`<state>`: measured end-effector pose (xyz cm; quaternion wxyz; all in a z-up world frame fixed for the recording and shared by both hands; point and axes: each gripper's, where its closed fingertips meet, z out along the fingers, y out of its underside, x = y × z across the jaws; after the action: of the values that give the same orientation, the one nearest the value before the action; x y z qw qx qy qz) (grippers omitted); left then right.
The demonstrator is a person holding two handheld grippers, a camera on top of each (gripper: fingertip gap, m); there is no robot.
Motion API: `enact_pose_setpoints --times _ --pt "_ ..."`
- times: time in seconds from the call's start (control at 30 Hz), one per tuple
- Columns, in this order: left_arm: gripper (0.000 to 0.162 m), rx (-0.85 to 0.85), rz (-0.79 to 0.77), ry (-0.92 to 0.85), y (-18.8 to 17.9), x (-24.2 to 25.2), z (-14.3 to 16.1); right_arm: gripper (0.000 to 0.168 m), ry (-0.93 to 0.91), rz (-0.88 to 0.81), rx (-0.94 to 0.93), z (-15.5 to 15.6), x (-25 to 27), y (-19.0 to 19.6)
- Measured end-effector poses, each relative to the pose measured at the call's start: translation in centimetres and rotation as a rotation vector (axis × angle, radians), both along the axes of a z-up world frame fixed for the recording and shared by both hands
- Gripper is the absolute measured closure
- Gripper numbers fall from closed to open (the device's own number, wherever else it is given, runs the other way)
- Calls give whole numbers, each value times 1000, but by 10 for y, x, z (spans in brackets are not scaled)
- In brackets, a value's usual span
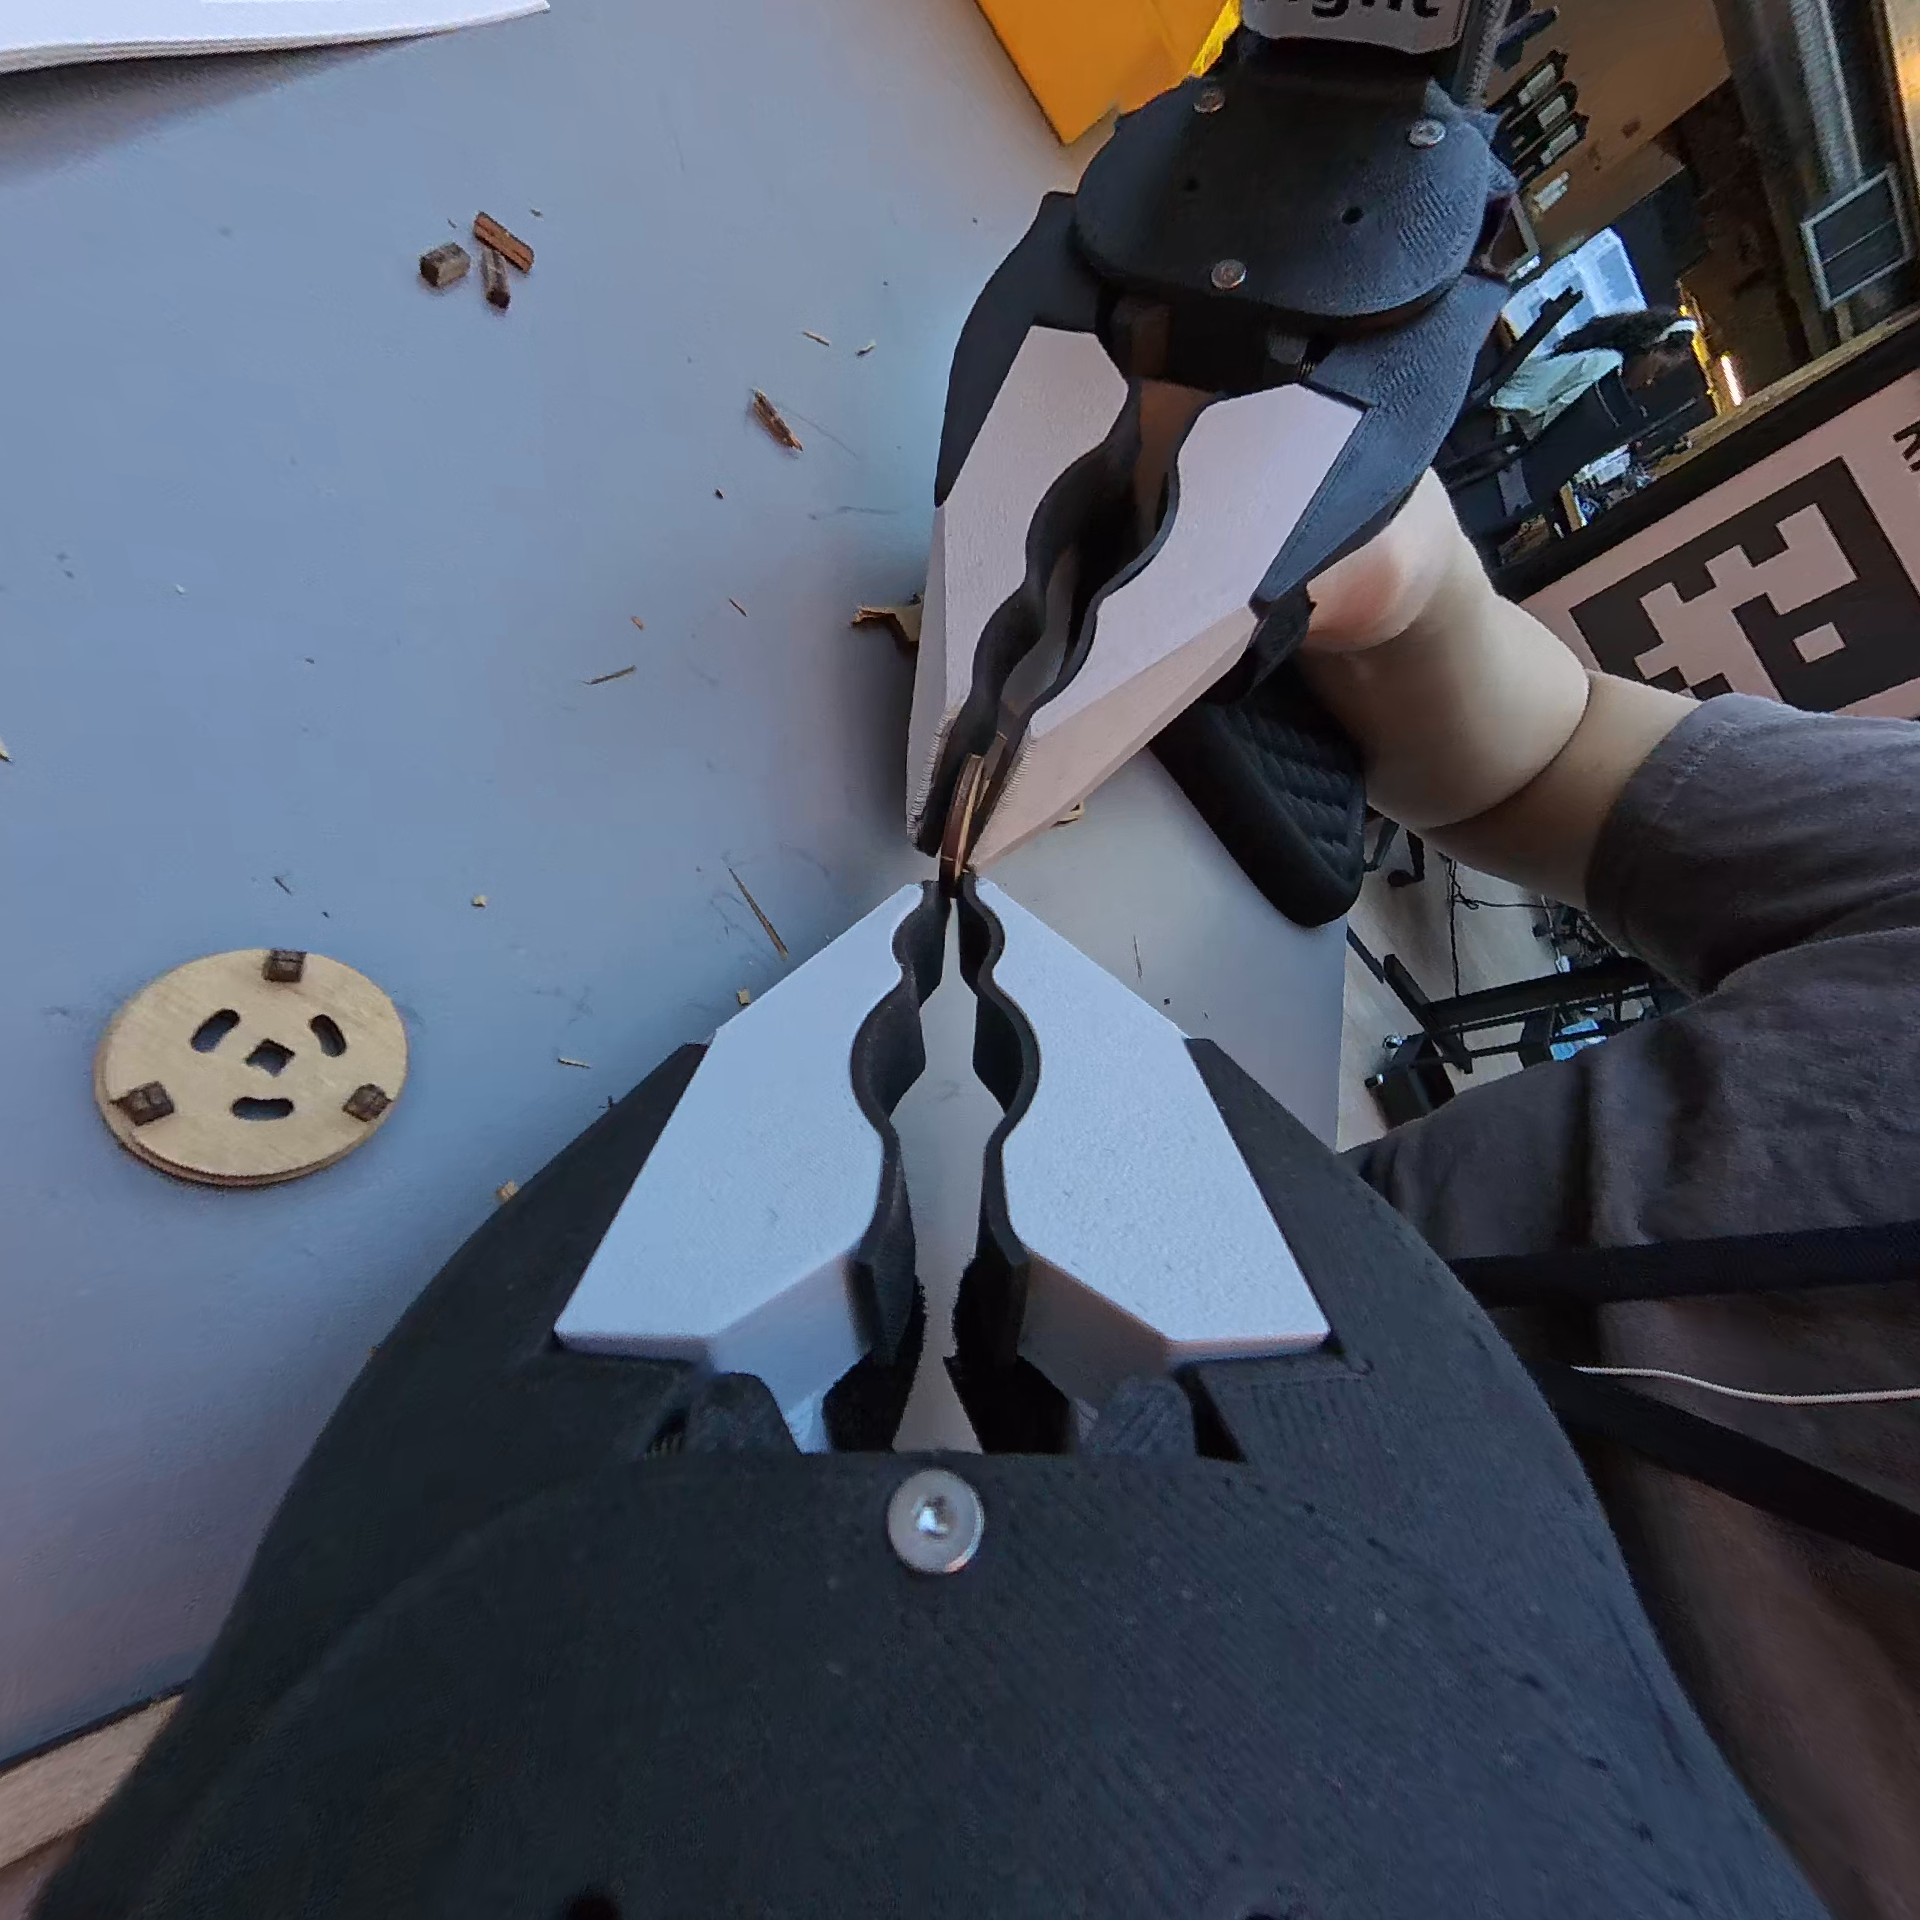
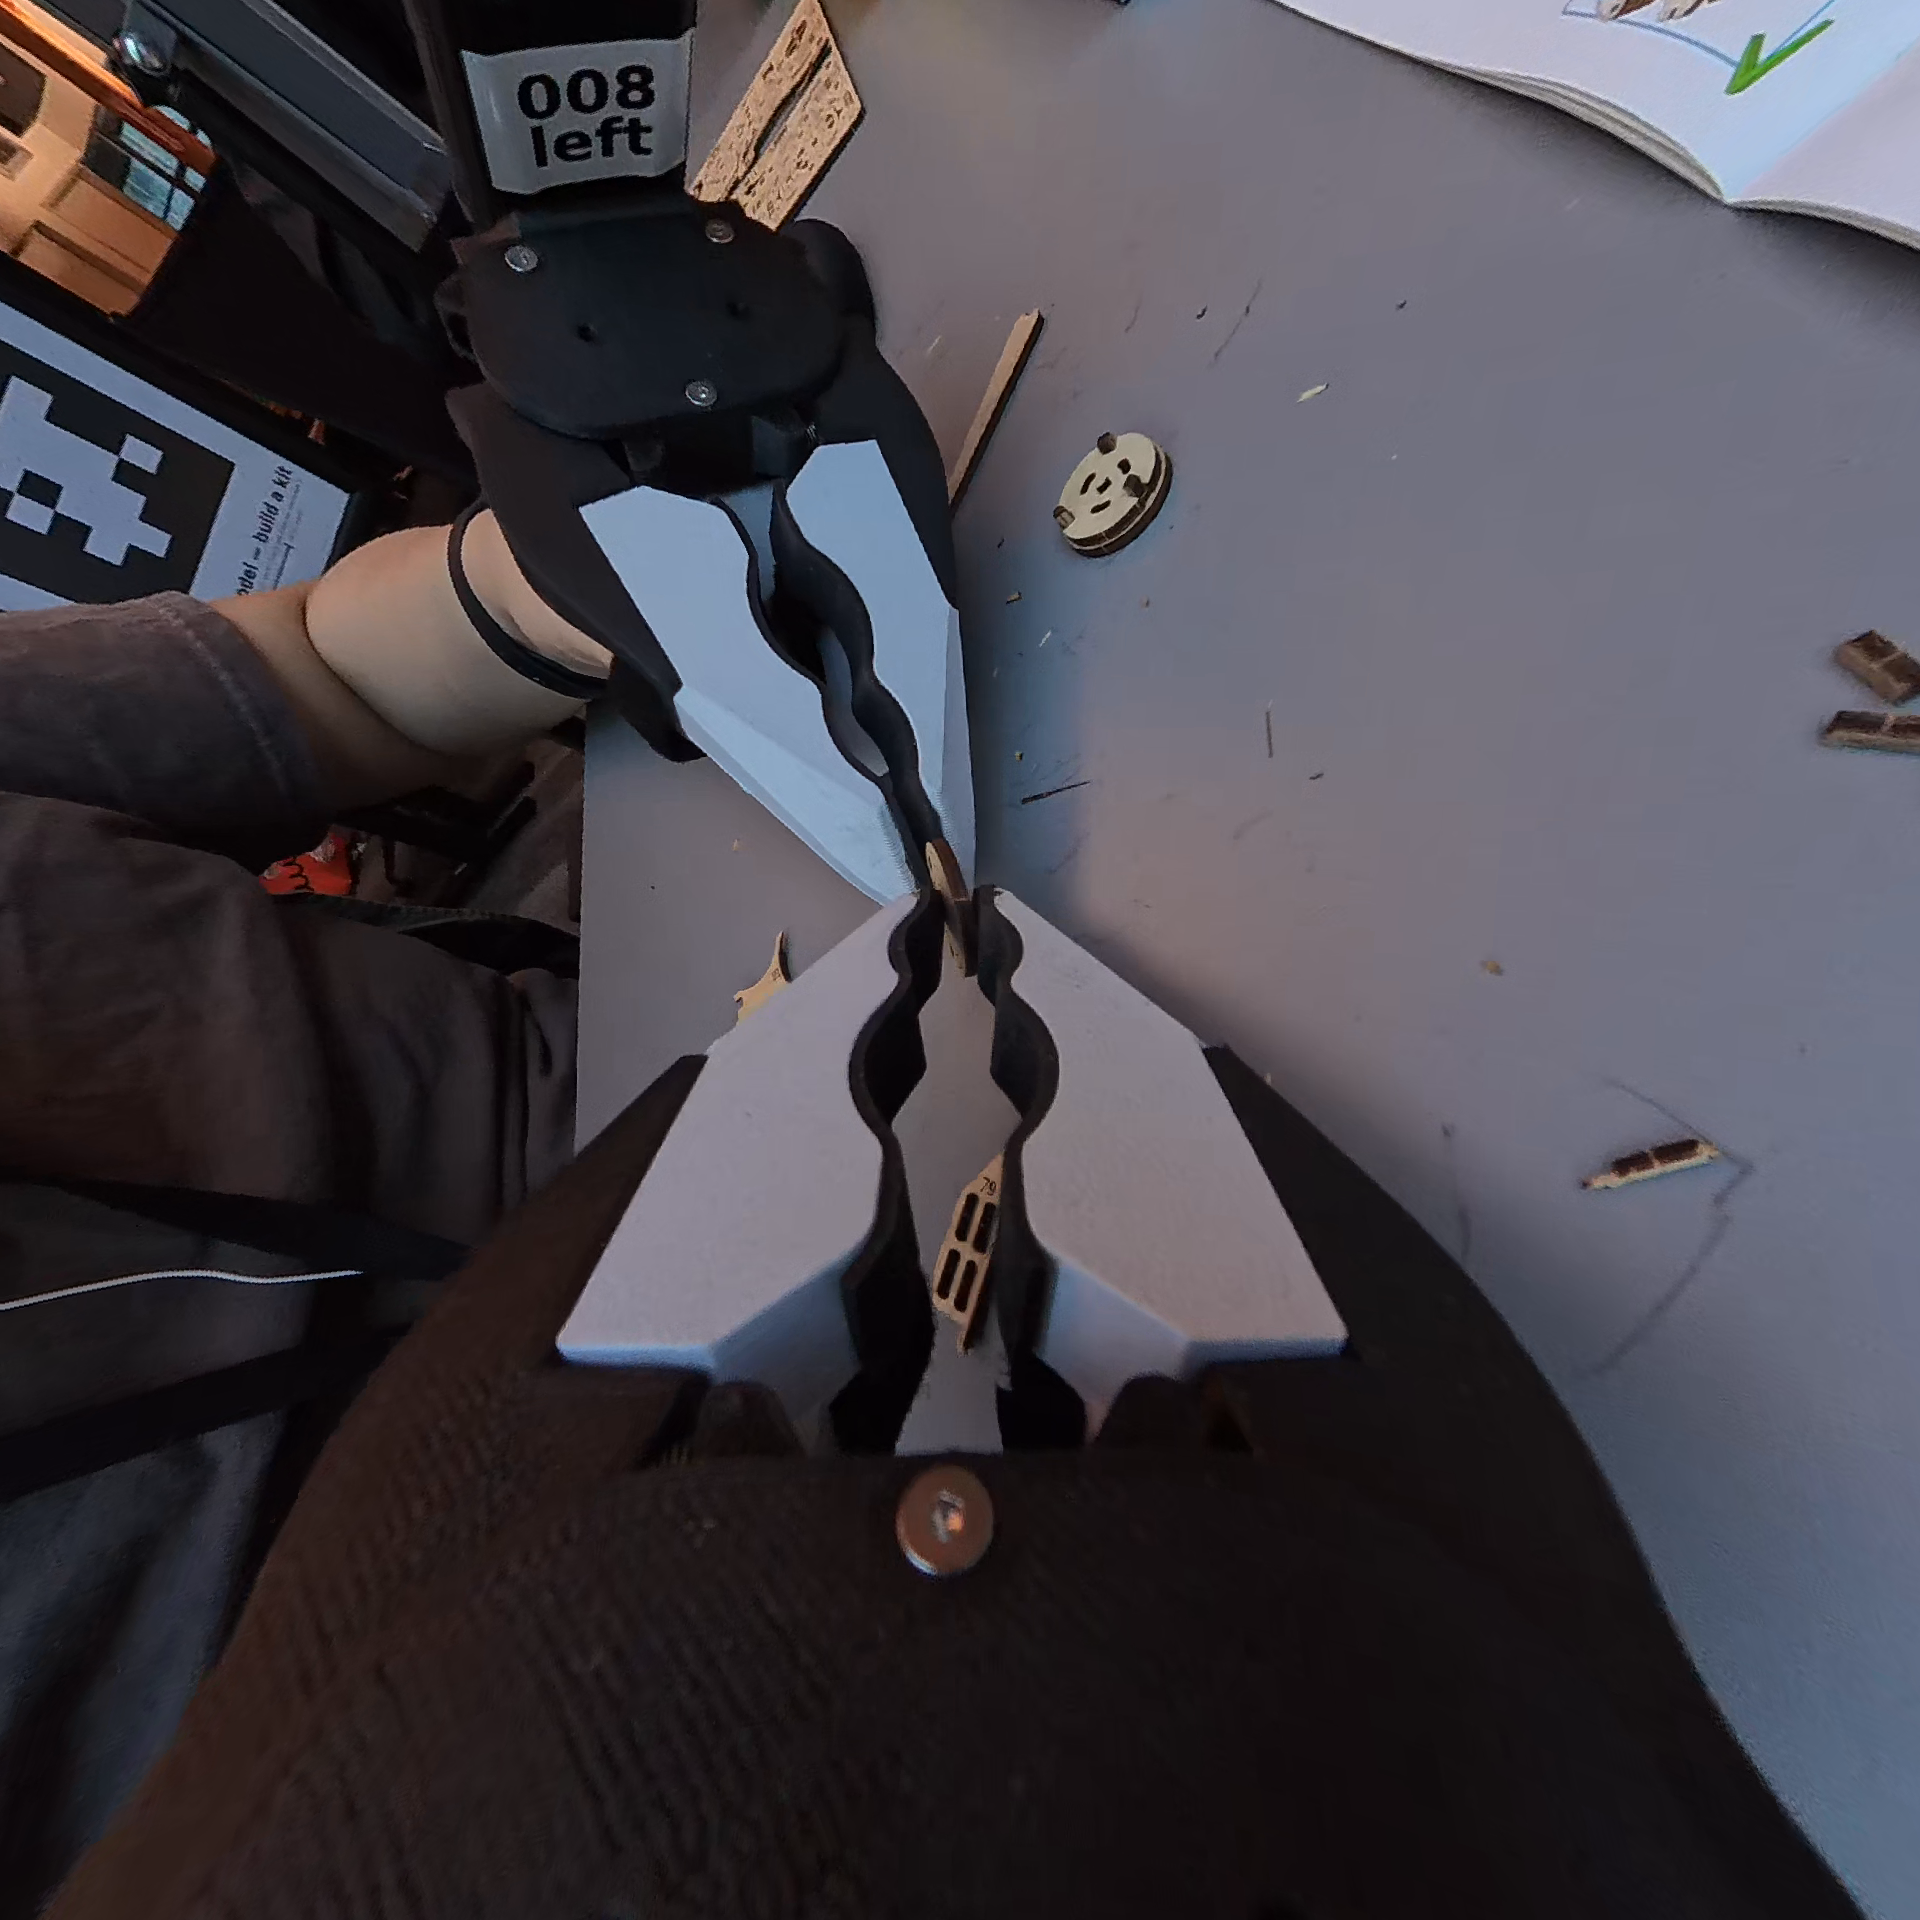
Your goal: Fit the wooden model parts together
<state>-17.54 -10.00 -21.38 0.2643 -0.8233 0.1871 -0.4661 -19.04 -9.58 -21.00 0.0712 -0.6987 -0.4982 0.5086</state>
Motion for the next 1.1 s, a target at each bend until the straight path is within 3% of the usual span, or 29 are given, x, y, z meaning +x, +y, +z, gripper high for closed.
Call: enact_pose_setpoints --times 0.47,1.1 --pt "161 -13 -17 -42 -1 1 3 165 35 3 -37 7 1 1" --pt "161 -29 29 30 2 -3 -6 165 -25 -33 93 -5 0 5"
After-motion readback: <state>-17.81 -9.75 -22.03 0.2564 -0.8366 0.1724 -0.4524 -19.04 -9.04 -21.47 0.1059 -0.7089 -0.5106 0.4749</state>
